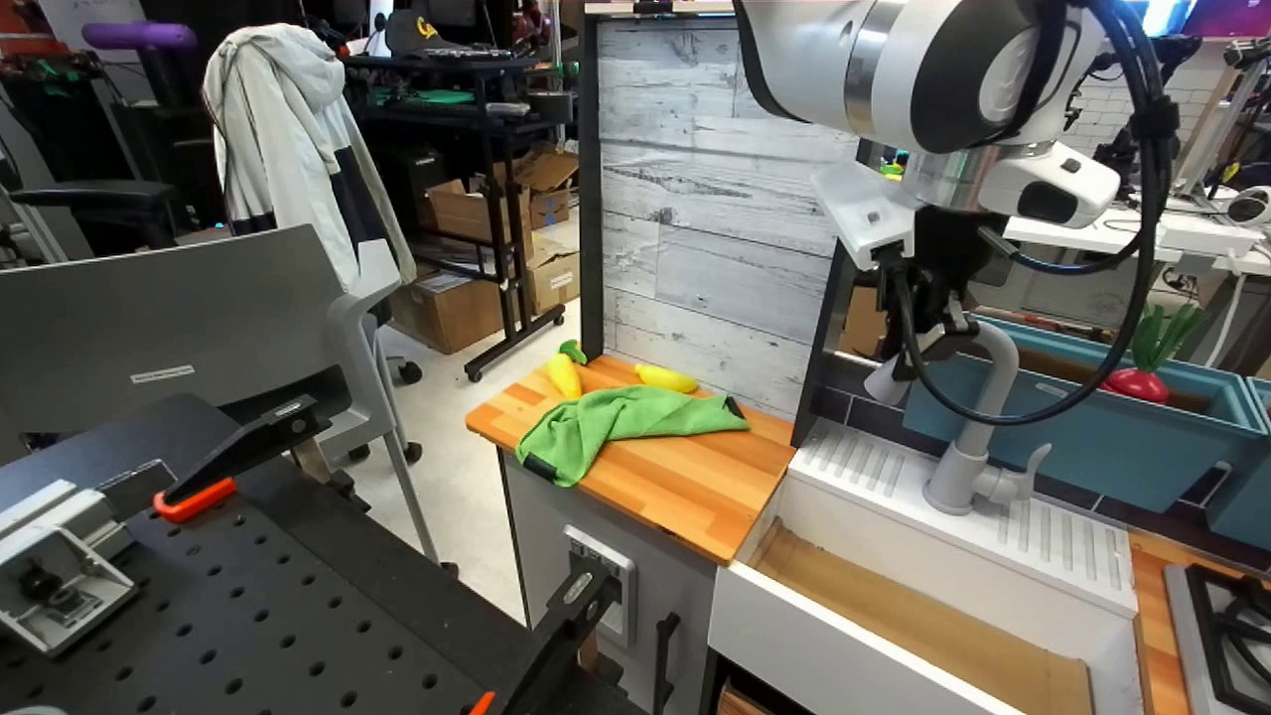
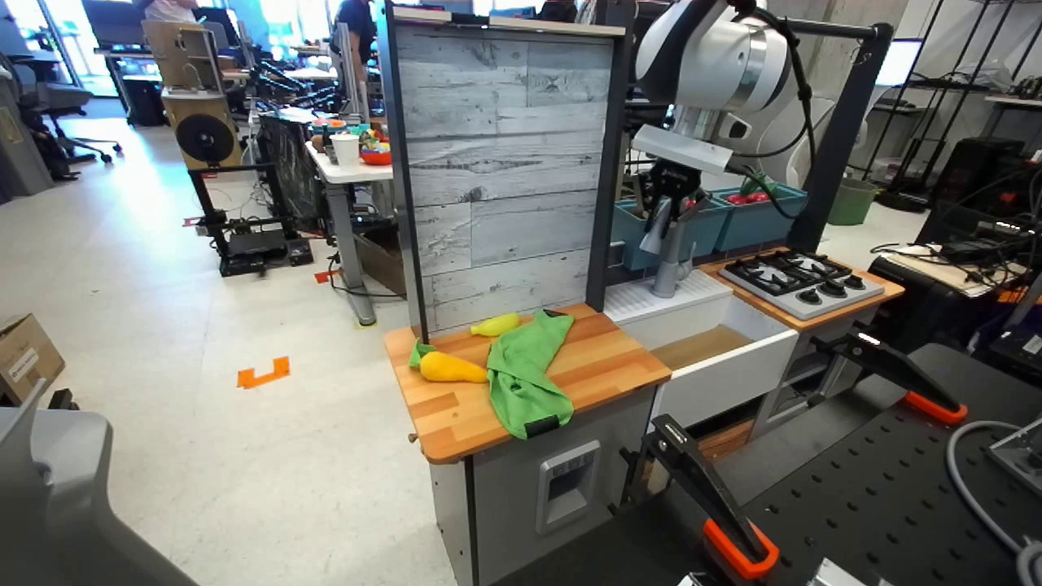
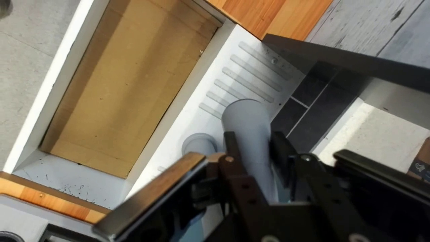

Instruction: Move the towel to the left then move the tap nozzle to the left then to the right

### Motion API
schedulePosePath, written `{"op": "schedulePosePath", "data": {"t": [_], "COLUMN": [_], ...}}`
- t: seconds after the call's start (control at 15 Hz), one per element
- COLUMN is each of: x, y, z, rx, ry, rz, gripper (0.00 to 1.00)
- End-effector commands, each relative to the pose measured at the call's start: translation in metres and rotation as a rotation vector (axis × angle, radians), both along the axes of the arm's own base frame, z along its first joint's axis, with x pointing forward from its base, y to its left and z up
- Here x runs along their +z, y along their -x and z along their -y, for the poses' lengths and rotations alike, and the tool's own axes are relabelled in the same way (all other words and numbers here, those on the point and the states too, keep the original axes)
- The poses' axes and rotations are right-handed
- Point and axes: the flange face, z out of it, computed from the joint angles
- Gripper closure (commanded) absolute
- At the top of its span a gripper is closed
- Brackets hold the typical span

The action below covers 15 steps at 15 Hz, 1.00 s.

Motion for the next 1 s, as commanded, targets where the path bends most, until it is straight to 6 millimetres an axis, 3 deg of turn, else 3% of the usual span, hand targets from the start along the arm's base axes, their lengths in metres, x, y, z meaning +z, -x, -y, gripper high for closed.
{"op": "schedulePosePath", "data": {"t": [0.0, 0.93], "x": [-0.004, -0.022], "y": [0.003, 0.036], "z": [0.014, 0.047], "rx": [0.012, 0.107], "ry": [0.014, 0.014], "rz": [-0.041, -0.066], "gripper": [0.93, 0.93]}}
